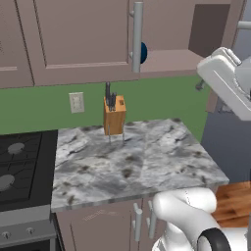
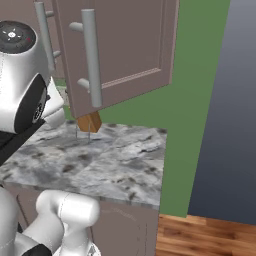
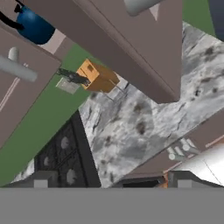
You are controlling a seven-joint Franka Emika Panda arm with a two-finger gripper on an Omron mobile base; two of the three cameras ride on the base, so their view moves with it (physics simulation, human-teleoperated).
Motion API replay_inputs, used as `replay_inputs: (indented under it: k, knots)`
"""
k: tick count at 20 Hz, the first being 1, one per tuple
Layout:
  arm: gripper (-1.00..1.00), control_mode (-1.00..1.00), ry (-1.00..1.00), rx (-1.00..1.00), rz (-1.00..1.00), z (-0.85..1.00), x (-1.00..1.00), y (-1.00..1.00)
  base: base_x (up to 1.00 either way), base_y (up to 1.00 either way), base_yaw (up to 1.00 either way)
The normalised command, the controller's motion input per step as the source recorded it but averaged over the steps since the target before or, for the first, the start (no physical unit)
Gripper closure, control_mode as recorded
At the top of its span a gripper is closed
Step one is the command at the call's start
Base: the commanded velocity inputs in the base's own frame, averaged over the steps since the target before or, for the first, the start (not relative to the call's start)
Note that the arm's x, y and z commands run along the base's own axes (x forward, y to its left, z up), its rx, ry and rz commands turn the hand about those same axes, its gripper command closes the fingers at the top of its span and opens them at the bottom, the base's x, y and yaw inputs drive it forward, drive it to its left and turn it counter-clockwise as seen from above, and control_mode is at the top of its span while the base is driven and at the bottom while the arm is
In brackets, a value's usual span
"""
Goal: Open the cabinet, pick the kettle from the cabinet, and place it in the sink.
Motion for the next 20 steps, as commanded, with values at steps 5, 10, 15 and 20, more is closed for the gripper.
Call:
replay_inputs:
  k: [5,10,15,20]
  knots:
    - [-1.0,-1.0,0.0,0.3,-0.32,-0.29,0.49,0.2,0.0,0.0,0.0]
    - [-1.0,-1.0,-0.01,0.2,-0.35,-0.25,0.54,0.14,0.0,0.0,0.0]
    - [-1.0,-1.0,0.0,0.06,-0.38,-0.05,0.47,0.19,0.0,0.0,0.0]
    - [-1.0,-1.0,0.01,0.04,-0.37,0.01,0.38,0.13,0.0,0.0,0.0]
